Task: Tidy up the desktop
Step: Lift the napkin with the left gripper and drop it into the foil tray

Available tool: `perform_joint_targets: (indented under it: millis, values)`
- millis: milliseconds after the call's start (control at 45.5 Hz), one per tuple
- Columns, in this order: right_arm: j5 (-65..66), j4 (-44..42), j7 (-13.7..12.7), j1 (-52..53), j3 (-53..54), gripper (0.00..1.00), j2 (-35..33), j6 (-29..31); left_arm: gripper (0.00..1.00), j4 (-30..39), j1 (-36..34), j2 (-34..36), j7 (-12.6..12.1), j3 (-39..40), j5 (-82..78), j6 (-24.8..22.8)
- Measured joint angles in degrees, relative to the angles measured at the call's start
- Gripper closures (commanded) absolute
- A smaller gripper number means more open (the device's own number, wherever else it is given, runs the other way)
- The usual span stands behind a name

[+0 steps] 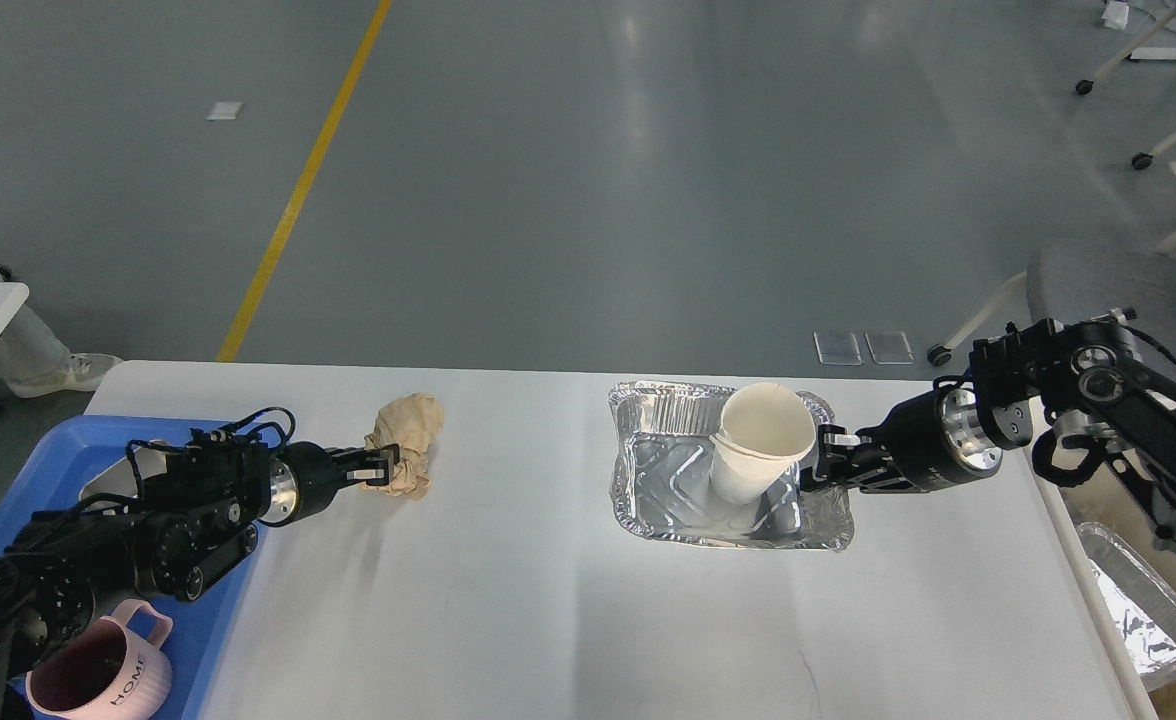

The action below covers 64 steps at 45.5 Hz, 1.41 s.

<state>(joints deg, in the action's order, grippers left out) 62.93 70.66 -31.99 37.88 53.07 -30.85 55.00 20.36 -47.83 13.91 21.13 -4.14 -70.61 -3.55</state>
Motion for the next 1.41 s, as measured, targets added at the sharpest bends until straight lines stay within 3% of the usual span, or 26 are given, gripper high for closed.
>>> perform_joint_targets:
  millis: [176, 264, 462, 572, 682, 946, 1254, 1408]
  values:
    - [0.0, -0.1, 0.0, 0.0, 0.1, 1.00, 0.0, 0.0, 0.96, 5.9, -6.4, 9.3, 6.5, 0.3, 1.1, -11.6]
    - [0.0, -0.1, 0.0, -0.1, 0.1, 1.00, 0.2, 0.0, 0.96, 12.1, -10.7, 14.9, 7.7, 0.4, 2.4, -18.2]
    - [0.0, -0.2, 0.0, -0.1, 0.1, 1.00, 0.5, 0.0, 0.96, 31.4, -20.9, 27.0, 6.9, 2.3, 3.4, -26.5]
    - [0.1, -0.2, 0.0, -0.1, 0.1, 1.00, 0.5, 0.0, 0.96, 39.8, -25.9, 29.8, 3.5, 5.6, 3.5, -29.8]
    - [0.1, -0.2, 0.0, -0.1, 0.0, 1.00, 0.5, 0.0, 0.96, 41.9, -29.8, 29.2, 1.1, 9.3, 3.7, -33.5]
    - [-0.1, 0.0, 0.0, -0.1, 0.0, 1.00, 0.3, 0.0, 0.96, 41.5, -36.6, 22.0, 0.7, 10.4, 4.3, -36.0]
    - [-0.2, 0.1, 0.0, -0.1, 0.0, 1.00, 0.2, 0.0, 0.96, 36.5, -37.6, 6.5, -0.3, 8.1, 4.0, -36.2]
    - [-0.2, 0.1, 0.0, -0.1, 0.1, 1.00, 0.0, 0.0, 0.96, 35.2, -37.0, 2.9, -0.9, 5.8, 3.4, -36.2]
